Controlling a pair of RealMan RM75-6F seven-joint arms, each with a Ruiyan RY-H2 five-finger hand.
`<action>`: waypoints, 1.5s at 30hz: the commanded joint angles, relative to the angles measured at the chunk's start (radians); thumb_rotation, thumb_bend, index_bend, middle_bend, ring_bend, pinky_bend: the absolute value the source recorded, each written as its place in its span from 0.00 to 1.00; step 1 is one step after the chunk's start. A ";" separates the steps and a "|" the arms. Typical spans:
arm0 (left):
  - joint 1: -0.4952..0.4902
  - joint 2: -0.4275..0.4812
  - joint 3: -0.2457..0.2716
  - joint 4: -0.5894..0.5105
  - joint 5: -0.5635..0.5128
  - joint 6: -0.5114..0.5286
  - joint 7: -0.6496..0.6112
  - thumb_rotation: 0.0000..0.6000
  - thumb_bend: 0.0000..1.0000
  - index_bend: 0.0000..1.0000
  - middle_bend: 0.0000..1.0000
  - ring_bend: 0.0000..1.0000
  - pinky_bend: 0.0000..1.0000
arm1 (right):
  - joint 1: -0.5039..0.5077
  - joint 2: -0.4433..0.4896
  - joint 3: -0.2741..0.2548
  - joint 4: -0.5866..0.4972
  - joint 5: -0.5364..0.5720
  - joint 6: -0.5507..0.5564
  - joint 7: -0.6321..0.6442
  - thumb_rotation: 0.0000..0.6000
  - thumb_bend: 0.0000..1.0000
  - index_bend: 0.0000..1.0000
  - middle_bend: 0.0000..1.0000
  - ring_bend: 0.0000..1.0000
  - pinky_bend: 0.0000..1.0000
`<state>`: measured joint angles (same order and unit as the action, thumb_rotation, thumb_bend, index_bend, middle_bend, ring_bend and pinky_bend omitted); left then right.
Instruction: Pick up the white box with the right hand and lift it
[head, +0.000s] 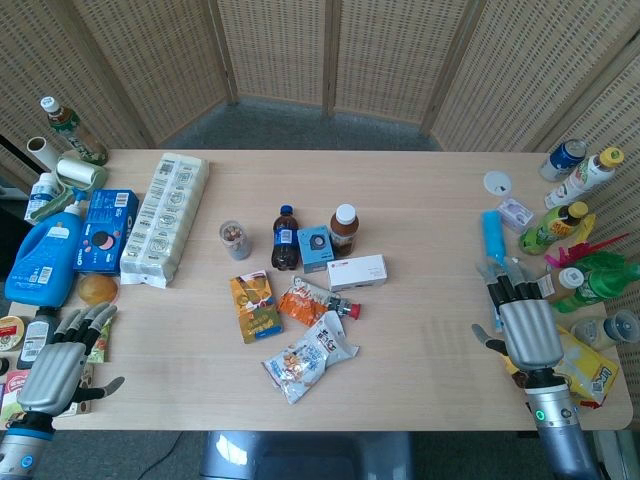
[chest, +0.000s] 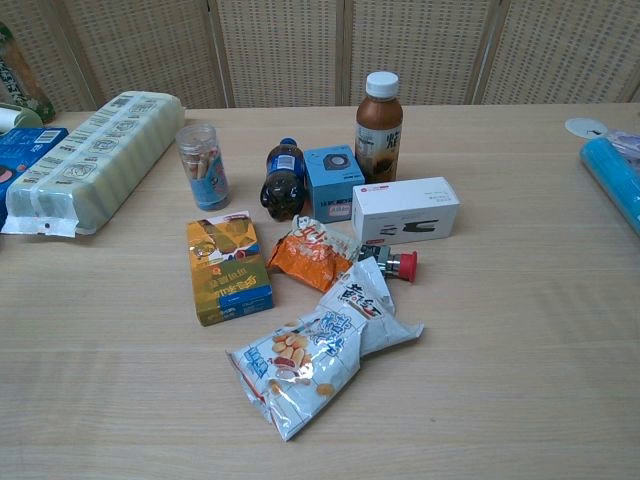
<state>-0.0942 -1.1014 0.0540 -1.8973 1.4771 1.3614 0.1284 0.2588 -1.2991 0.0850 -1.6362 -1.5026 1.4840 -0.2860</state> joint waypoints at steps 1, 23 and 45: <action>-0.002 -0.004 -0.001 -0.001 -0.008 -0.007 0.001 1.00 0.22 0.06 0.02 0.00 0.00 | -0.001 -0.004 0.005 0.001 0.000 -0.002 0.010 1.00 0.20 0.00 0.00 0.00 0.00; 0.012 0.002 0.015 -0.004 0.041 0.017 -0.018 1.00 0.22 0.04 0.02 0.00 0.00 | 0.112 -0.076 0.044 -0.008 0.024 -0.199 0.051 1.00 0.19 0.00 0.00 0.00 0.00; 0.005 0.010 0.004 0.039 -0.001 -0.007 -0.057 1.00 0.22 0.04 0.02 0.00 0.00 | 0.477 -0.332 0.193 0.235 0.362 -0.648 -0.026 1.00 0.19 0.00 0.00 0.00 0.00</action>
<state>-0.0889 -1.0910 0.0583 -1.8589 1.4762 1.3544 0.0716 0.7225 -1.6187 0.2714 -1.4174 -1.1560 0.8519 -0.3068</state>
